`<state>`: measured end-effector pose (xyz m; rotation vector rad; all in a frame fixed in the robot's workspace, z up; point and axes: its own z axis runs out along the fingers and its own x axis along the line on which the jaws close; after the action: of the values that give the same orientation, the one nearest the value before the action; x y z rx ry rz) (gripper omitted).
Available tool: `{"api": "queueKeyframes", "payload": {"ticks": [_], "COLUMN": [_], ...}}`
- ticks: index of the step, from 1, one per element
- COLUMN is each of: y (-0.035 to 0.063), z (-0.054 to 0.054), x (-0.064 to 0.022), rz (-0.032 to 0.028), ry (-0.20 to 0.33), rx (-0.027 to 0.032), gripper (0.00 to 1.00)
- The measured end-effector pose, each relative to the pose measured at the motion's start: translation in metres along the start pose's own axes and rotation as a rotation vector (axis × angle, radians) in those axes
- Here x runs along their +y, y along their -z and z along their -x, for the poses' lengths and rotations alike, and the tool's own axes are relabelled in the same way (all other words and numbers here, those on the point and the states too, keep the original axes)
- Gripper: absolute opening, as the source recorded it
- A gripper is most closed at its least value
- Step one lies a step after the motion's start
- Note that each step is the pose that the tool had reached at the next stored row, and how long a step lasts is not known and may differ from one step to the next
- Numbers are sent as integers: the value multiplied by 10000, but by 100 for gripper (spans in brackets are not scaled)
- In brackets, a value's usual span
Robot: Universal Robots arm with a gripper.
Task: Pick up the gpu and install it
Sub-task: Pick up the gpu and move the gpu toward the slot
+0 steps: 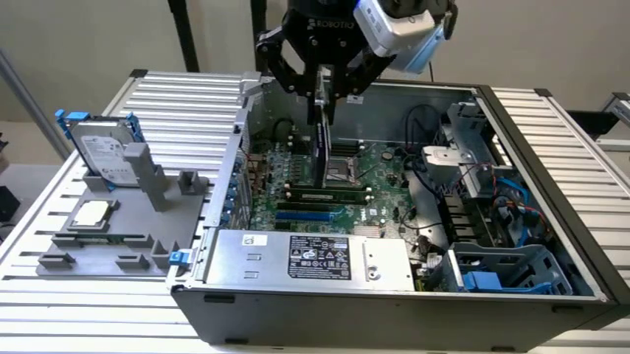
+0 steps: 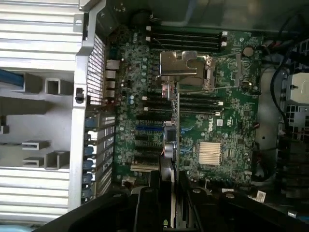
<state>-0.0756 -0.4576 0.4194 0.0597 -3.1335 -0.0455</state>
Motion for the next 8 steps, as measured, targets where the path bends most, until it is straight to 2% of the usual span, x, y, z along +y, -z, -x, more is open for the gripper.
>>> {"api": "queueKeyframes", "payload": {"ticks": [2,8], "y": [-51,-160], "z": [100,203], "x": [34,51], "rz": [1,4], "ry": [-6,-190], "rx": [1,11], "gripper": [0,0]}}
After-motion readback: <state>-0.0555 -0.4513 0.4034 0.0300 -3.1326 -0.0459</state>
